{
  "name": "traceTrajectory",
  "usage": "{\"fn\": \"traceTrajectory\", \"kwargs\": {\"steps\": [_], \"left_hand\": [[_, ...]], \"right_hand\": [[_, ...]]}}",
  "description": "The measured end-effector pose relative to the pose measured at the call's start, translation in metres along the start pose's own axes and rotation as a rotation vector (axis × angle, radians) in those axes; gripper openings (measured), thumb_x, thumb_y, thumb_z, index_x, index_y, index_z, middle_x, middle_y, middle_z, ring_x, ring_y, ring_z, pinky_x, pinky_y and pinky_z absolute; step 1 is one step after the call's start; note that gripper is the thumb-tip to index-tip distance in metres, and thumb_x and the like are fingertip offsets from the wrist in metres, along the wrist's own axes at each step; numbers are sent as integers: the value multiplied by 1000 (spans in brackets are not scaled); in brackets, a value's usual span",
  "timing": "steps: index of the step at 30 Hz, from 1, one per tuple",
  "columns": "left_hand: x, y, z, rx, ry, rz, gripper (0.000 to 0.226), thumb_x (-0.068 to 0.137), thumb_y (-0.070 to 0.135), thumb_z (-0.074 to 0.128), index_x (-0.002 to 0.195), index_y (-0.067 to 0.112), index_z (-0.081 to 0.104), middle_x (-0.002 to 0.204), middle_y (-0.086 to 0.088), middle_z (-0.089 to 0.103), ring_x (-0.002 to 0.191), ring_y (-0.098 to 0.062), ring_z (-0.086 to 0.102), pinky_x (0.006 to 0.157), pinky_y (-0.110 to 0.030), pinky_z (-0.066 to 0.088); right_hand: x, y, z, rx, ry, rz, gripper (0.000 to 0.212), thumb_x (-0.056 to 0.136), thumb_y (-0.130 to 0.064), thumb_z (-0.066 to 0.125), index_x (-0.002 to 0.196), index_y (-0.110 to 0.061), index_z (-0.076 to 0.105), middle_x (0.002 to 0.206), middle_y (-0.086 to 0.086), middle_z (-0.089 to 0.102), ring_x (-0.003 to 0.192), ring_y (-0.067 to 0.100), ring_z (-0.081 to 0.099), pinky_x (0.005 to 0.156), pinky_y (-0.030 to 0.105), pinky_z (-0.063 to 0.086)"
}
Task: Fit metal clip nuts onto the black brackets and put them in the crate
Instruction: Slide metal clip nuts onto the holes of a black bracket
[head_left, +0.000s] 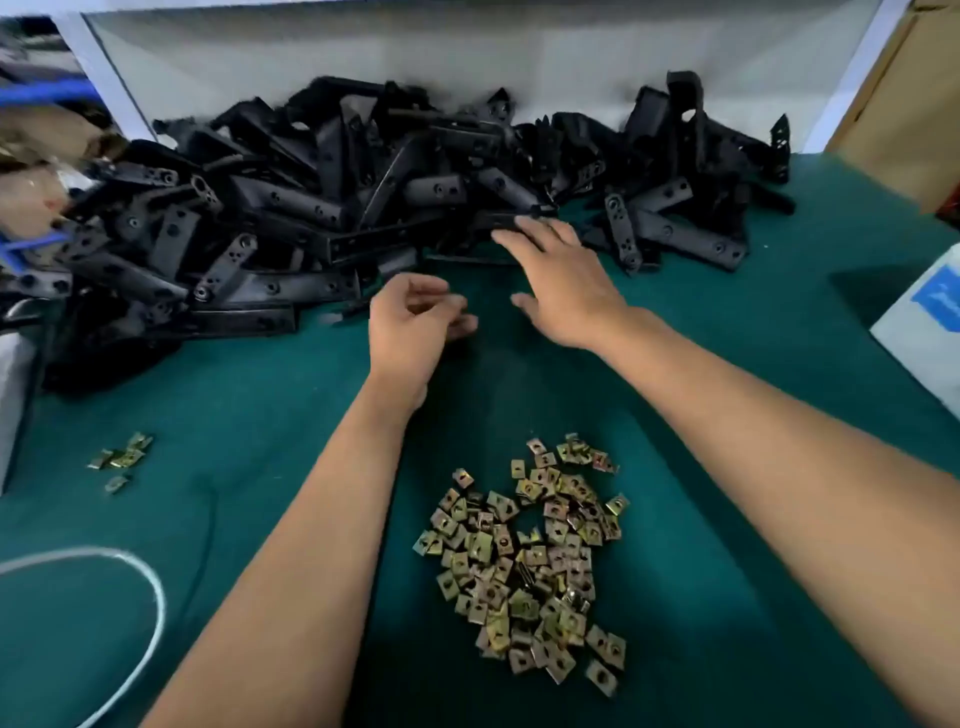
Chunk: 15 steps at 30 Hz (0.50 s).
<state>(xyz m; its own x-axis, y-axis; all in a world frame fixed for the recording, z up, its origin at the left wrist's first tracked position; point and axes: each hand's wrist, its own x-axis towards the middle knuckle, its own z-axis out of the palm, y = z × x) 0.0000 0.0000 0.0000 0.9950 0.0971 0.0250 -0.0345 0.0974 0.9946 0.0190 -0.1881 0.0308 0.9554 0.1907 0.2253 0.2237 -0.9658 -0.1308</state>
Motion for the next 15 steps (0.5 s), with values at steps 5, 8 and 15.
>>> {"fn": "traceTrajectory", "kwargs": {"steps": [5, 8, 15], "left_hand": [[7, -8, -2, 5, 27, -16, 2, 89, 6, 68, 91, 6, 66, 86, -15, 73, 72, -30, 77, 73, -37, 64], [6, -1, 1, 26, -40, -91, 20, 95, 25, 68, 100, 5, 66, 103, -16, 72, 83, -28, 78, 85, -40, 63], [-4, 8, 13, -41, -26, -113, 29, 95, 31, 70, 114, 10, 66, 112, -11, 75, 104, -26, 73, 97, -49, 58]], "right_hand": [[20, -10, 16, -38, -63, 158, 55, 106, -37, 52, 156, -23, 35, 148, 7, 48, 140, 34, 35, 108, 57, 34], [15, -21, 5, -58, 35, 132, 28, 102, -32, 61, 122, -13, 67, 118, 9, 61, 119, 35, 54, 92, 45, 46], [-25, -48, -16, 531, -141, -23, 31, 85, -29, 80, 115, -25, 72, 104, -4, 73, 98, 16, 68, 75, 20, 50]]}}
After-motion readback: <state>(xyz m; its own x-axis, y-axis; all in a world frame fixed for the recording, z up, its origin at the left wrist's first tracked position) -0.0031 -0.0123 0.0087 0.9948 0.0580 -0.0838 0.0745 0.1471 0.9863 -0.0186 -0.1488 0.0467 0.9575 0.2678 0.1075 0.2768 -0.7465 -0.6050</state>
